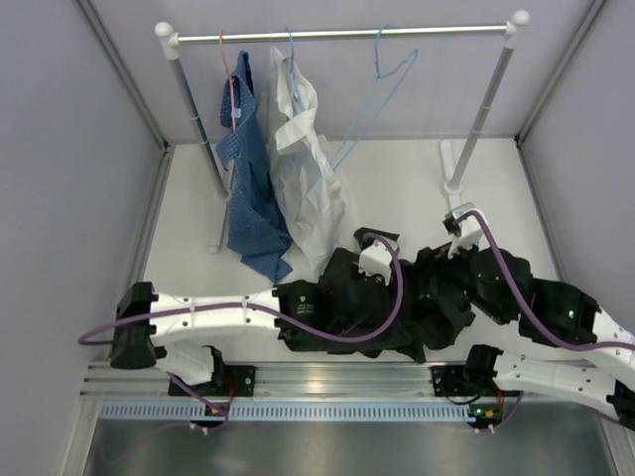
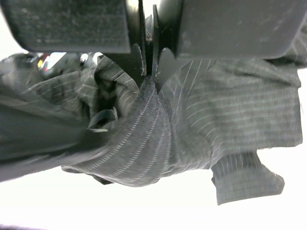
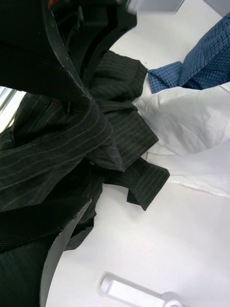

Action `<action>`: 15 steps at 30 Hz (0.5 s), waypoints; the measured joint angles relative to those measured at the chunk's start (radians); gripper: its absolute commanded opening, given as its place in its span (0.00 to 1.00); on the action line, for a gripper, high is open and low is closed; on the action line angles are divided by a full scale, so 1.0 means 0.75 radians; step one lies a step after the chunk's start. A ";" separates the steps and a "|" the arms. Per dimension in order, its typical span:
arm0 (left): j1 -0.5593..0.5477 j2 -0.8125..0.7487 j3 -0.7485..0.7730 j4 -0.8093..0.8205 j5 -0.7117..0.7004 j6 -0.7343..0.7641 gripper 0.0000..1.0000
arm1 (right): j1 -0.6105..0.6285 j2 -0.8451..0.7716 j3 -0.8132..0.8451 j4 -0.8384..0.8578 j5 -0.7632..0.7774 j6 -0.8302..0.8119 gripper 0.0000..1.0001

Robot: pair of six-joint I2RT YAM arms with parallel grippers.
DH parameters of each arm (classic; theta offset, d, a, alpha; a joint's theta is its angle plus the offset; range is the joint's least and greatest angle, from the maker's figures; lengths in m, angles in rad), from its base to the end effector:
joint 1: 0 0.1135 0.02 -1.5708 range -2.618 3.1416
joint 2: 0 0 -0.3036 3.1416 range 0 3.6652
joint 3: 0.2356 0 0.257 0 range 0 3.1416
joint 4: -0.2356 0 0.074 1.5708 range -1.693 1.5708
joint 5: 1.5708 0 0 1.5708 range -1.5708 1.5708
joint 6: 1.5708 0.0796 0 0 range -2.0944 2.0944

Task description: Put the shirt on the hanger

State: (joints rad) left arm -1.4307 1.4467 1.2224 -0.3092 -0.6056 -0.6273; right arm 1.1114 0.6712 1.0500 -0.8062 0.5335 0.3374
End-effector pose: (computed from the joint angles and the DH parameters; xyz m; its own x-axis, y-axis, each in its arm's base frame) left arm 0.0951 -0.3496 0.3468 -0.4952 0.0554 -0.8670 0.5620 0.7815 -0.2710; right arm 0.0904 0.0914 0.3914 -0.3610 -0.0869 -0.9285 -0.4738 0.8747 0.1024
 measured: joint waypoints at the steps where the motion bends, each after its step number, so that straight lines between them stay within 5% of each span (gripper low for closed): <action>1: 0.006 -0.006 -0.011 -0.012 0.020 -0.005 0.00 | 0.000 0.003 0.009 -0.006 -0.004 0.006 0.77; 8: 0.107 -0.127 -0.170 -0.129 0.167 -0.040 0.00 | -0.026 0.156 0.314 -0.025 0.025 0.008 0.80; 15: 0.107 -0.310 -0.309 -0.170 0.229 -0.071 0.00 | -0.317 0.486 0.576 -0.011 0.023 0.033 0.84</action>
State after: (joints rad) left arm -1.3506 1.2144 0.9905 -0.4366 -0.4335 -0.6807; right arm 0.8738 1.0355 1.4822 -0.8146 0.5507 0.3618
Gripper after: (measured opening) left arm 0.034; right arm 0.834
